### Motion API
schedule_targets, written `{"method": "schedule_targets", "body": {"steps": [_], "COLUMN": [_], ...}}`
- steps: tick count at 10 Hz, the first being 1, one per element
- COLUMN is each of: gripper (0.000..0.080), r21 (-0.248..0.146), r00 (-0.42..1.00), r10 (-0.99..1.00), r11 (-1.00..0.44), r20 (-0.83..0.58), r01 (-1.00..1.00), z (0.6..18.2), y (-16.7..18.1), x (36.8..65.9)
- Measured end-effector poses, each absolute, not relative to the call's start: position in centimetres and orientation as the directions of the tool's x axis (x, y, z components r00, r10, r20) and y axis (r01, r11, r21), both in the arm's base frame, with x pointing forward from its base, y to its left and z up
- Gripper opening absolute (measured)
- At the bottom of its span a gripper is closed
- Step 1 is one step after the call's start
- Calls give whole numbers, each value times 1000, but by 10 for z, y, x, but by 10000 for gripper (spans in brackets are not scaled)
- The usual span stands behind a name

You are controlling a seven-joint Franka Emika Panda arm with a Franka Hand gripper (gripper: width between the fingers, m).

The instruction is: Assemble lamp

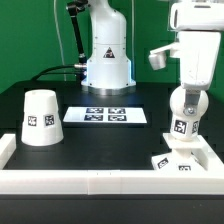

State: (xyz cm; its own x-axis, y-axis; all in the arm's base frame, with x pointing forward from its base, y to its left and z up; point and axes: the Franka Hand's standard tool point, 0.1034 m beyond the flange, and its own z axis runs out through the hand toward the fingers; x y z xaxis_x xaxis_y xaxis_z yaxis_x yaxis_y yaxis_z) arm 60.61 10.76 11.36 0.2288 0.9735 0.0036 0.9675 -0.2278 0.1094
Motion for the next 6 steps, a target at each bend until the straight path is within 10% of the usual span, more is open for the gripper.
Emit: {"method": "schedule_targets", "body": {"steps": [6], "gripper": [576], "r21": [94], "r00": [628], "r10": [777], "r11": [-630], "r20": [52], "r01": [771], "z": [113], "y": [108], "x": [606]}}
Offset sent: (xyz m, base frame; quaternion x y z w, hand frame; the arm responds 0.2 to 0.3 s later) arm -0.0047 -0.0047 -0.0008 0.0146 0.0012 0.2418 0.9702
